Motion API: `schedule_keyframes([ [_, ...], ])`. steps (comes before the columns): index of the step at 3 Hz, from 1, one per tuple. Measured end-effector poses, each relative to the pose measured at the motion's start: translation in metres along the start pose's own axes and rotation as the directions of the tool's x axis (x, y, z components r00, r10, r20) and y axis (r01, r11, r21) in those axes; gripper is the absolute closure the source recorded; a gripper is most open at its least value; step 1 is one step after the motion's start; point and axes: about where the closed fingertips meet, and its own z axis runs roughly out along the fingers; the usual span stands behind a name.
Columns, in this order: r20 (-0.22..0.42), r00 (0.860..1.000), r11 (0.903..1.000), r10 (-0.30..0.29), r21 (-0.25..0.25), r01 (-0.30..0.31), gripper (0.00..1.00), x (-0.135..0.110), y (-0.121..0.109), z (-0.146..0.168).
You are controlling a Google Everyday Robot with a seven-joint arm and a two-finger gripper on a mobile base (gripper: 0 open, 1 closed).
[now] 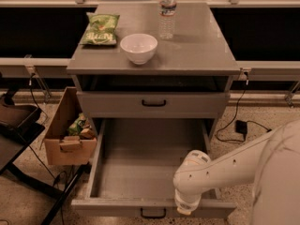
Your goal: Open middle drawer
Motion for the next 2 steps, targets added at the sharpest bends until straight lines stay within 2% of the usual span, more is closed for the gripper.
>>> schedule_keyframes([
  [2,0.0,1.0,1.0,0.0,0.0,0.0,0.5,0.0,0.0,0.0],
])
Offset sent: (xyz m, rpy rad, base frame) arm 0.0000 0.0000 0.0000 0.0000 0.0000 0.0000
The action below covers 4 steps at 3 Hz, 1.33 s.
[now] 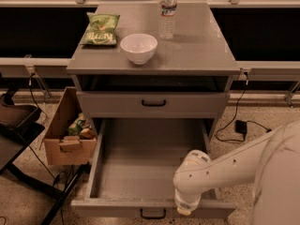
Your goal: Open middle drawer
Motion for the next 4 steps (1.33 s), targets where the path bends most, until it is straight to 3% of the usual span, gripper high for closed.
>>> schedule_keyframes([
  [2,0.0,1.0,1.0,0.0,0.0,0.0,0.03,0.0,0.0,0.0],
  [3,0.0,1.0,1.0,0.0,0.0,0.0,0.0,0.0,0.0,0.0],
  [4,-0.03,1.0,0.9989,-0.003,0.047,0.004,0.0,0.006,-0.02,-0.027],
])
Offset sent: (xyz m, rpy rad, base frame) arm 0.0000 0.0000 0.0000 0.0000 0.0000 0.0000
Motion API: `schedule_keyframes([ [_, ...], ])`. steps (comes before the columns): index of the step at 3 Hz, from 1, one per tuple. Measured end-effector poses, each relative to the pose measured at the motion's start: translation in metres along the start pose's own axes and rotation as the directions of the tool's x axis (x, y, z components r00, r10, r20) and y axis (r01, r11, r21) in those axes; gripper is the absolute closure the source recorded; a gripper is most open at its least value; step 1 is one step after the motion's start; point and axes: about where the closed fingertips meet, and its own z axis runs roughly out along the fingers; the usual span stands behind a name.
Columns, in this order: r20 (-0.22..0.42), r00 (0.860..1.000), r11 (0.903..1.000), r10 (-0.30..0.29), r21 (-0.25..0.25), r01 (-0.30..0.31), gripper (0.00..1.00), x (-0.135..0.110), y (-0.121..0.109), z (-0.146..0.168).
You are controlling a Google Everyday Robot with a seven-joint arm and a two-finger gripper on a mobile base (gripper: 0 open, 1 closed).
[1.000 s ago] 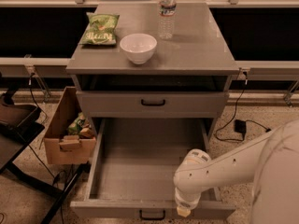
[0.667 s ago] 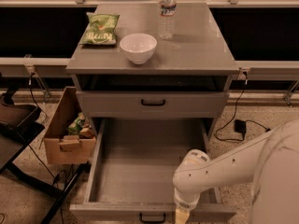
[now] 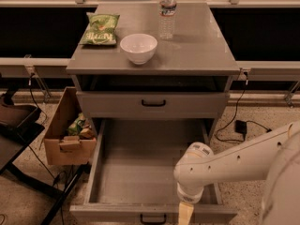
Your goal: Open middle drawer
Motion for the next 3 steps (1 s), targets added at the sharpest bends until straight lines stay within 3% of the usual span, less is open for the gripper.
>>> schedule_keyframes([
  [1,-0.019,0.987,0.9844,0.162,0.073,-0.16,0.0,0.061,-0.052,-0.074],
  [2,0.011,0.915,0.9143,0.404,0.031,-0.404,0.0,0.168,-0.079,-0.167],
  [3,0.065,0.89,0.892,0.451,-0.066,-0.447,0.0,0.207,-0.087,-0.225],
])
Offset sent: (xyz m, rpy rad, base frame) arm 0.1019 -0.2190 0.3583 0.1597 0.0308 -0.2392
